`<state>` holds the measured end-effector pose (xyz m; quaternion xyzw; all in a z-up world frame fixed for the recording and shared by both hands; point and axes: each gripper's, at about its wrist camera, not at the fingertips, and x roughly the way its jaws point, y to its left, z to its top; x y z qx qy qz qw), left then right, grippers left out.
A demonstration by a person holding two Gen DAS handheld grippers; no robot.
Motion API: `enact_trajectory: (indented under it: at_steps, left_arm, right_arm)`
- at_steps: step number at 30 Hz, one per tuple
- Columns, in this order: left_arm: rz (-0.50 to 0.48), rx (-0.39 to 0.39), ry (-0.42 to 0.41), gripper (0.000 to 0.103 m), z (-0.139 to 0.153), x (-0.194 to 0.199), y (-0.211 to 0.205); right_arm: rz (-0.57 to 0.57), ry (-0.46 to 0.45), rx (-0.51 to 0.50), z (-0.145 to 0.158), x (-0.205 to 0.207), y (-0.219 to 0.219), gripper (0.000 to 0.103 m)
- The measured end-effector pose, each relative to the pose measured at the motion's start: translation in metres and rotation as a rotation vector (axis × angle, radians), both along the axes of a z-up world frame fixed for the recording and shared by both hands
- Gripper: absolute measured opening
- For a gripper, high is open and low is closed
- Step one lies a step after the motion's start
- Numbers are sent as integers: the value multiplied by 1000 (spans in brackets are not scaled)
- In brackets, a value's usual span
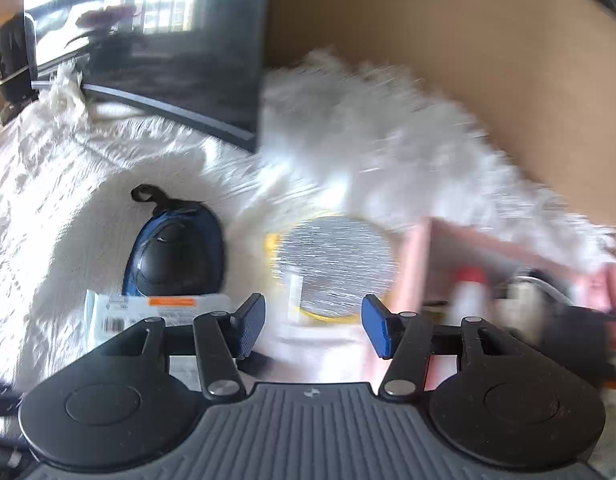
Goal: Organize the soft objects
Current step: 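Move the right tool to the yellow-rimmed glitter sponge pad and grasp its rim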
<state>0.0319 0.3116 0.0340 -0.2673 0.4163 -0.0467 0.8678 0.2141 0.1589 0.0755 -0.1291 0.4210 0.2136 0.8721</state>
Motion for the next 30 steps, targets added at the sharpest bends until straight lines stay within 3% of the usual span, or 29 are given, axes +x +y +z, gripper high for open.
enact_trajectory:
  at_steps: [2,5,8,12,16,20,24,30]
  left_arm:
    - [13,6,11,40,-1,-8,10]
    - [20,29,19,40,-1,-14,21]
    - [-1,81,4,40,6,-16,26]
    - [-70,149,-33,40,18,0,24]
    - [-184,193,-73,40,31,43,12]
    - [-276,200,-111,40,41,99,-14]
    - [-333,201,-87,40,32,163,-43]
    - [-368,345,-136,40,17,240,-90]
  right_arm:
    - [6,-25,-43,-16,4,21,46]
    - [6,-18,-108,-43,17,39,12]
    - [-9,-20,-84,-42,12,35,12]
    - [34,-27,15,-8,-35,8,5]
    - [82,-51,15,12,-95,-15,5]
    - [94,-53,-18,7,-143,-34,5]
    - [-20,-43,-39,-6,-167,-61,5]
    - [-225,-32,-32,-12,-183,-107,5]
